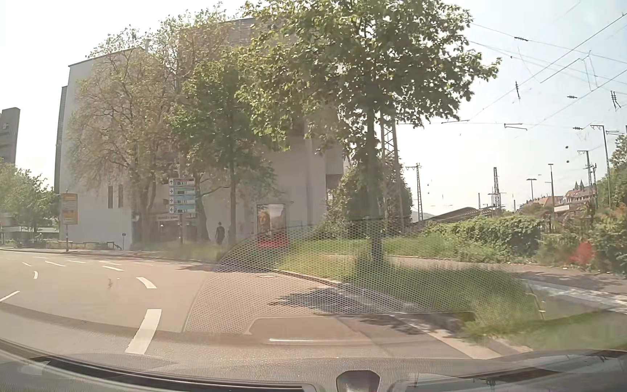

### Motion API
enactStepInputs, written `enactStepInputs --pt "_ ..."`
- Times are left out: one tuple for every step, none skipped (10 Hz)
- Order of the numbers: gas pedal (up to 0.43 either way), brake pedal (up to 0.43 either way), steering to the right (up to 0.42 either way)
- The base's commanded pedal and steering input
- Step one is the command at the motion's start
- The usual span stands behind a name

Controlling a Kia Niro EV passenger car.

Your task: Follow the waypoints while adhering to traffic rules and regulations

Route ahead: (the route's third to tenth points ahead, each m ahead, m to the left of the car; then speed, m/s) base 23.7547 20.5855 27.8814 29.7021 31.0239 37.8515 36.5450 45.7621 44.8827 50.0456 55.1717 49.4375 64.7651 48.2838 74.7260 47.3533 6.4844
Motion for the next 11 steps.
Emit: enactStepInputs --pt "0.118 0.000 -0.111" --pt "0.118 0.000 -0.116" --pt "0.118 0.000 -0.118" --pt "0.118 0.000 -0.118" --pt "0.118 0.000 -0.118" --pt "0.118 0.000 -0.118" --pt "0.118 0.000 -0.121" --pt "0.110 0.000 -0.126" --pt "0.067 0.000 -0.134" --pt "0.047 0.000 -0.138" --pt "0.047 0.000 -0.138"
